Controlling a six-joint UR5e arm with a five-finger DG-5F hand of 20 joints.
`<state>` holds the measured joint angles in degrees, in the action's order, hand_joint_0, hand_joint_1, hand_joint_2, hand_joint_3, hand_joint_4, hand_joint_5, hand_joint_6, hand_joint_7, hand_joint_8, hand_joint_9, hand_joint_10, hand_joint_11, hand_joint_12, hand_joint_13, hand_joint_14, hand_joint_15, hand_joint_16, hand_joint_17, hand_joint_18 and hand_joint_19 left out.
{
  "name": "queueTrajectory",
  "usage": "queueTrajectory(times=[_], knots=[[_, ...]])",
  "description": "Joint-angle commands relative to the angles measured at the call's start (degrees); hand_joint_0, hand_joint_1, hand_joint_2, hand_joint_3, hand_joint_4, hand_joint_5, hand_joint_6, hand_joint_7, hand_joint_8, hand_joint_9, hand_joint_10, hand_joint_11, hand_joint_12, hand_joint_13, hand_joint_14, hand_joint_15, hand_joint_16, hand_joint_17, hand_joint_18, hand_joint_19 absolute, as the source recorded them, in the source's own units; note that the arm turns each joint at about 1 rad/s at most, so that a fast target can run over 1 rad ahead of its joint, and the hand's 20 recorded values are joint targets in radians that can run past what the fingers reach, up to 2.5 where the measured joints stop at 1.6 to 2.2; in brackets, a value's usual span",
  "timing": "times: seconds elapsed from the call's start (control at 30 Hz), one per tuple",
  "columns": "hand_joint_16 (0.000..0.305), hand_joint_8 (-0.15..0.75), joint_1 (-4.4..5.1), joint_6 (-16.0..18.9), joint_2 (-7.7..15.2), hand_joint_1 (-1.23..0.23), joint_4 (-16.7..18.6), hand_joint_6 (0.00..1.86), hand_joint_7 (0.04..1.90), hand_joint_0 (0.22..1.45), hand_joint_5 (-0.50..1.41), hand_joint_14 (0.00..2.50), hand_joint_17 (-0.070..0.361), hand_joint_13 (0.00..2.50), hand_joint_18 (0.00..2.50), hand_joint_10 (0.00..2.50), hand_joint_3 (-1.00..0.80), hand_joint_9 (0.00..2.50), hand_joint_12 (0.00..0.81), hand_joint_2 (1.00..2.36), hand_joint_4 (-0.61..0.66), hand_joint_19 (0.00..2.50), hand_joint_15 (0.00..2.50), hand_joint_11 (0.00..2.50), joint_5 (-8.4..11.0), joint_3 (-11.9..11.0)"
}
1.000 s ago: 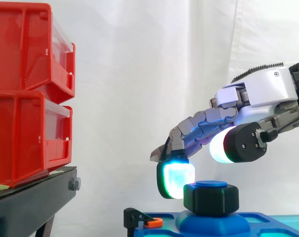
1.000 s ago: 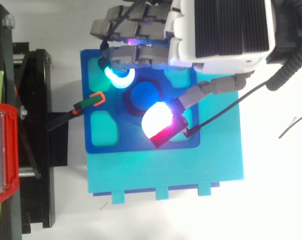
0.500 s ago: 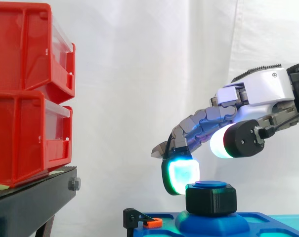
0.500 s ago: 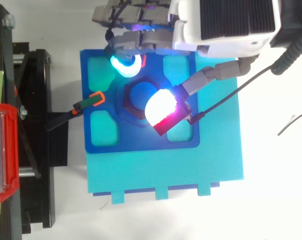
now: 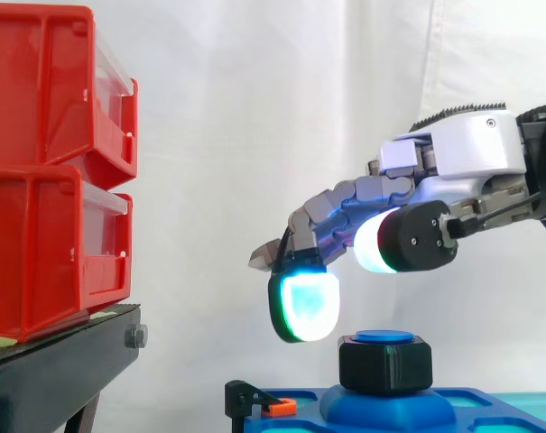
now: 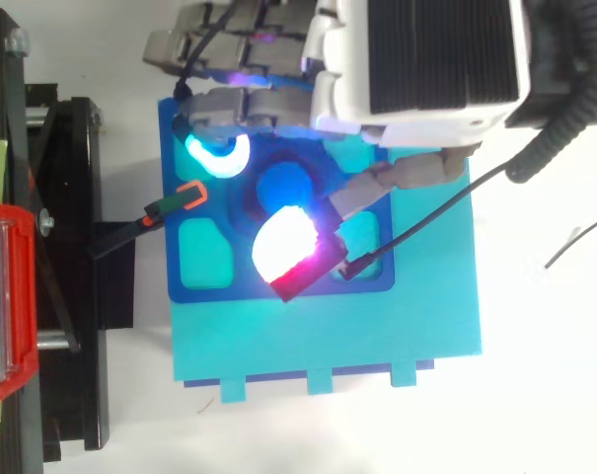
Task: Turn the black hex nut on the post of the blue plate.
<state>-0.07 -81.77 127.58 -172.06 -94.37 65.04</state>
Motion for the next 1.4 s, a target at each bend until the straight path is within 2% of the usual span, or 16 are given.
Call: queueTrajectory(times=[0.0,0.03,0.23,0.37,0.5,0.7,0.97,1.2,1.37], knots=[[0.059,0.242,1.04,0.0,0.6,-0.26,1.0,0.5,1.14,0.47,-0.19,0.0,0.133,0.31,0.15,0.0,-0.5,0.28,0.374,1.0,0.19,0.19,0.11,0.0,1.38,0.0],[0.059,0.244,1.3,0.0,0.6,-0.26,1.2,0.5,1.14,0.47,-0.19,0.0,0.132,0.31,0.15,0.0,-0.5,0.28,0.374,1.0,0.19,0.19,0.11,0.0,2.18,0.0],[0.059,0.246,2.09,0.0,0.6,-0.24,-0.3,0.5,1.17,0.47,-0.19,0.0,0.132,0.31,0.14,0.0,-0.5,0.28,0.376,1.0,0.18,0.2,0.11,0.01,2.97,0.0],[0.059,0.246,3.15,0.1,0.6,-0.24,-0.8,0.5,1.22,0.48,-0.18,0.0,0.132,0.31,0.14,0.0,-0.5,0.28,0.376,1.0,0.17,0.19,0.11,0.0,4.11,0.1],[0.059,0.245,3.15,0.0,0.6,-0.24,-1.2,0.52,1.24,0.48,-0.19,0.0,0.132,0.31,0.15,0.0,-0.5,0.28,0.376,1.0,0.16,0.18,0.11,0.0,4.11,0.1],[0.059,0.242,3.32,0.1,0.6,-0.25,-1.3,0.58,1.14,0.48,-0.21,0.0,0.132,0.32,0.15,0.0,-0.5,0.28,0.374,1.0,0.18,0.19,0.1,0.01,4.11,0.1],[0.059,0.24,3.58,-0.1,0.6,-0.25,-1.8,0.6,1.11,0.48,-0.21,0.0,0.132,0.32,0.15,0.0,-0.5,0.28,0.372,1.0,0.17,0.18,0.11,0.01,4.11,0.1],[0.059,0.239,2.88,-0.1,0.6,-0.25,-1.7,0.62,1.09,0.48,-0.22,0.0,0.132,0.32,0.16,0.0,-0.5,0.28,0.372,1.0,0.17,0.19,0.11,0.01,3.67,0.1],[0.058,0.24,2.27,-0.1,0.6,-0.25,-1.7,0.62,1.08,0.48,-0.22,0.0,0.131,0.32,0.16,0.0,-0.5,0.28,0.371,1.0,0.18,0.18,0.11,0.01,2.53,0.1]])
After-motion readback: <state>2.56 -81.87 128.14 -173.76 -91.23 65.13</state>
